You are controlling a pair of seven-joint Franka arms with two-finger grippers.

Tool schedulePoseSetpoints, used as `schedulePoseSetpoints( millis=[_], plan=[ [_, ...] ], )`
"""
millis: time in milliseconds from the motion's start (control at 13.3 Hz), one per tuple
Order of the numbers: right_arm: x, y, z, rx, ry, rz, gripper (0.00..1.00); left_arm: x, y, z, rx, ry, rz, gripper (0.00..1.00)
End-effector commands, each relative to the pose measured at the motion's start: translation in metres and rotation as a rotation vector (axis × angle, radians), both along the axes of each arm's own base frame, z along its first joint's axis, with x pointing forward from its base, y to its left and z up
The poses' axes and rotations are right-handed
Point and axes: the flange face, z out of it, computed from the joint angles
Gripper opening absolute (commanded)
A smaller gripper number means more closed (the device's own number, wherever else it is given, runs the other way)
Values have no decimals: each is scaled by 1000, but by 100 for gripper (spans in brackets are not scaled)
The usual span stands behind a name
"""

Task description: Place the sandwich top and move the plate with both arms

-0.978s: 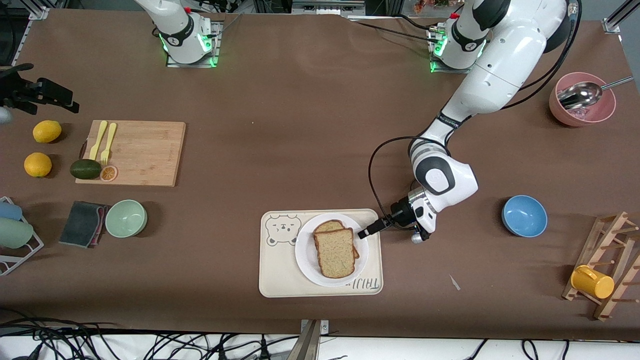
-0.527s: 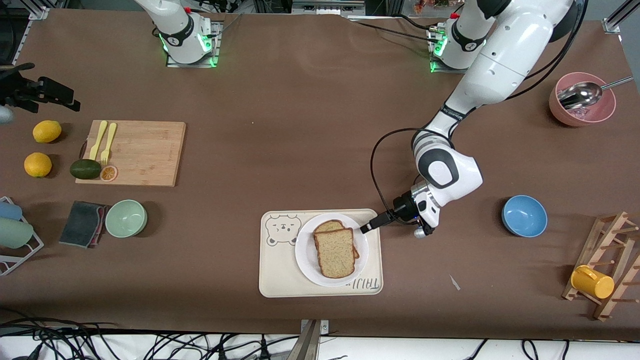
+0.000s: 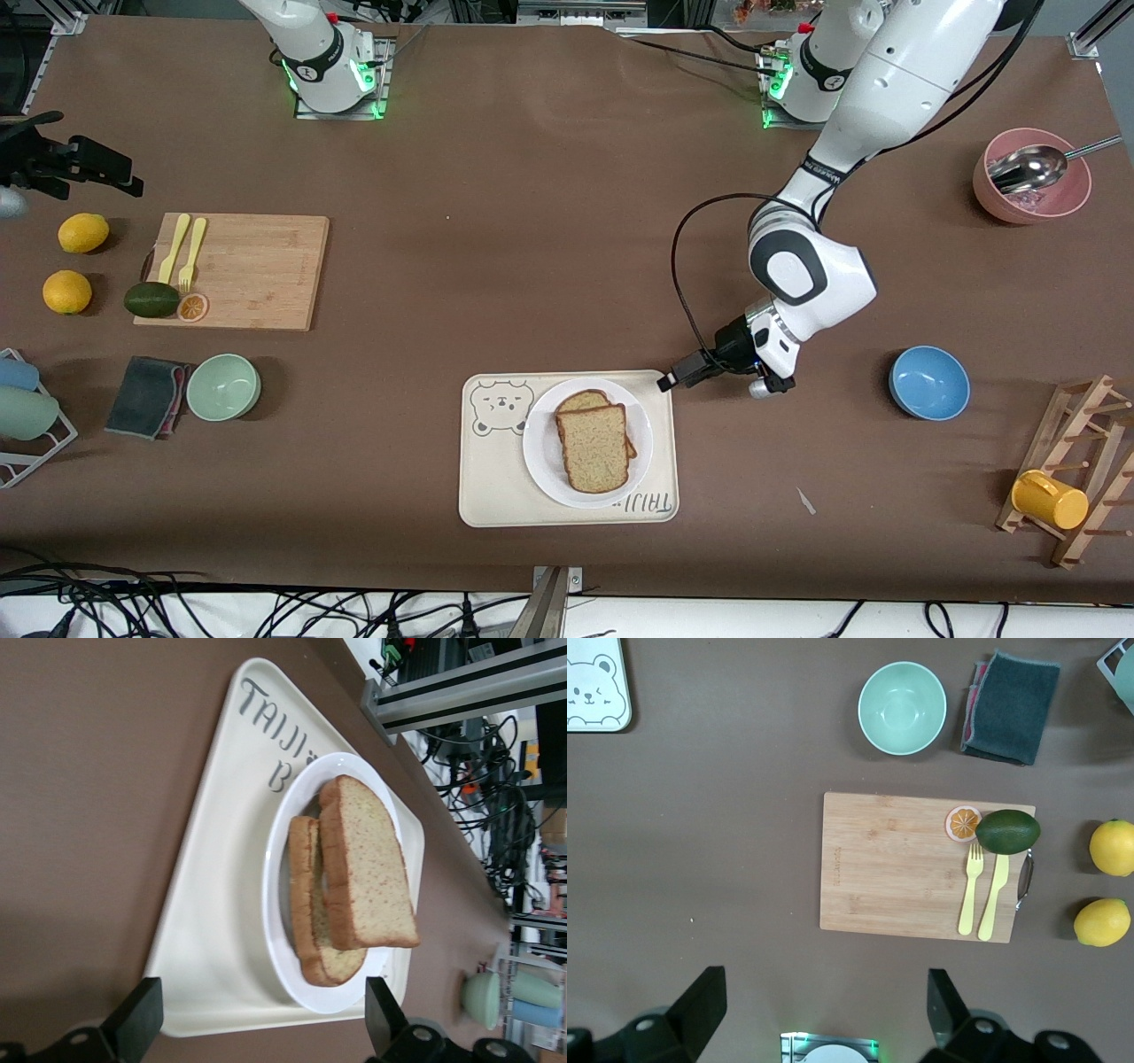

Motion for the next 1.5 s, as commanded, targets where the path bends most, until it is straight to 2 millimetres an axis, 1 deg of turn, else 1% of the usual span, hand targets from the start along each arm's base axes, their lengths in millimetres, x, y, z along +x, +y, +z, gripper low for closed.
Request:
schedulePoseSetpoints(
  millis=[0,150,301,376,527,677,752,828,903,978,1053,1204,1279,1429],
  plan=[
    [-3,1,6,-3,2,4,100,-18,14,14,80,-8,-29,100],
    [-3,1,5,-3,4,4,100,-19,34,19,141,-29,-57,100],
    [-3,0,4,-1,8,2,100,-7,65,21,194,-55,-88,100],
    [-2,-1,4,-5,1,1,100,0,76,26,229,-79,-126,100],
    [-2,0,5,-7,-3,1,100,17,114,45,307,-128,-217,100],
    [1,0,10,-10,-23,3,100,22,152,59,308,-103,-323,100],
    [1,0,9,-10,-23,2,100,23,164,68,310,-96,-349,100],
    [1,-1,9,-10,-23,2,100,23,171,76,323,-81,-348,100],
    [1,-2,9,-12,-23,-1,100,23,173,83,363,-66,-382,100],
    [1,-2,8,-10,-22,-1,100,22,182,91,408,-34,-422,100],
    [0,-2,7,-11,-19,-1,100,24,189,106,442,-2,-448,100],
    [1,-3,6,-12,-32,-3,100,23,189,139,466,78,-451,100],
    [0,-4,5,-12,-32,-6,100,20,197,158,503,89,-444,100],
    [-1,-5,5,-13,-35,-2,100,8,201,195,570,130,-428,100]
  ],
)
